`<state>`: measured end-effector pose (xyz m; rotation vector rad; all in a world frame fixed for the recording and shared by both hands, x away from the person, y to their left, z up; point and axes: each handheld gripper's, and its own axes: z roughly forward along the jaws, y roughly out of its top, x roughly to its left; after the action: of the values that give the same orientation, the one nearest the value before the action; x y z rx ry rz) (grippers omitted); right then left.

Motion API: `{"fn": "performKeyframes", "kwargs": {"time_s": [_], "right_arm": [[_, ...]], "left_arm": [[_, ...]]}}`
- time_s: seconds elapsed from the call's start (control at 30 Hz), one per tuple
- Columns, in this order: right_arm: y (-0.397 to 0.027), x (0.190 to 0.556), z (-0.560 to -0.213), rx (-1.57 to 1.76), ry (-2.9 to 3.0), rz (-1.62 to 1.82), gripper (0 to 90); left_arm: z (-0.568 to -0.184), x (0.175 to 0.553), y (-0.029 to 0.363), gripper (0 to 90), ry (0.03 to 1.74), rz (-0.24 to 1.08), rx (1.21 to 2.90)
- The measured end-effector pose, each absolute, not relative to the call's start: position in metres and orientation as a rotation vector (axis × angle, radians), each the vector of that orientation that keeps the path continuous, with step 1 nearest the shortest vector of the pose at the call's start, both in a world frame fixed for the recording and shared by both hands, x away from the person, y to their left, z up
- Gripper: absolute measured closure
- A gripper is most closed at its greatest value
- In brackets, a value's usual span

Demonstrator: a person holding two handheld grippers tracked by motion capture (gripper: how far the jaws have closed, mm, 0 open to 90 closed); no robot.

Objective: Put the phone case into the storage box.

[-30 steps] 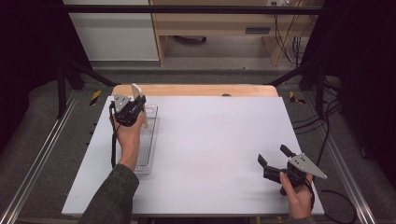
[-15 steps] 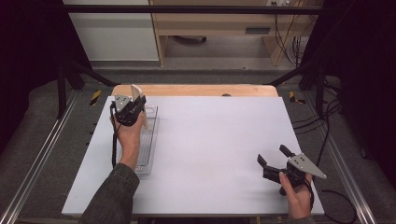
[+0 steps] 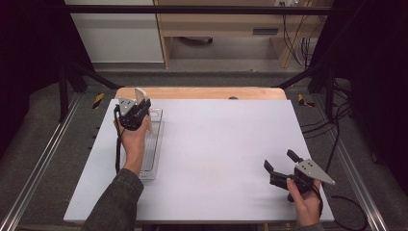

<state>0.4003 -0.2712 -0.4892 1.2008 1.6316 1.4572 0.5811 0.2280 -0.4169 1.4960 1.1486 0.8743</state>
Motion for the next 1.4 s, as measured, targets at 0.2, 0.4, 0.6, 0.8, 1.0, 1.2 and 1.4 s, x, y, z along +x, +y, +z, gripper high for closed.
{"fn": "performKeyframes", "kwargs": {"time_s": [0.2,0.4,0.6,0.8,1.0,1.2,1.4], "right_arm": [[-0.2691,0.4009,-0.4897,1.199,1.641,1.457,5.0],[-0.2696,0.4,-0.4893,1.2,1.637,1.459,5.0],[-0.2702,0.4,-0.4893,1.204,1.637,1.462,5.0],[-0.2706,0.4,-0.4892,1.204,1.634,1.464,5.0],[-0.2715,0.4004,-0.4895,1.206,1.633,1.462,5.0],[-0.2723,0.4005,-0.4895,1.212,1.632,1.463,5.0],[-0.2723,0.4009,-0.4899,1.213,1.633,1.465,4.9]], "left_arm": [[-0.4165,0.5811,0.2299,81.8,1.153,0.876,1.484],[-0.4176,0.582,0.2281,81.8,1.151,0.882,1.487],[-0.4209,0.5842,0.225,81.8,1.156,0.863,1.49],[-0.4223,0.5855,0.2232,81.7,1.16,0.855,1.485],[-0.4228,0.5874,0.225,81.5,1.172,0.841,1.465],[-0.4235,0.5891,0.2245,81.3,1.175,0.832,1.462],[-0.4248,0.5909,0.2231,80.9,1.176,0.819,1.462]]}}
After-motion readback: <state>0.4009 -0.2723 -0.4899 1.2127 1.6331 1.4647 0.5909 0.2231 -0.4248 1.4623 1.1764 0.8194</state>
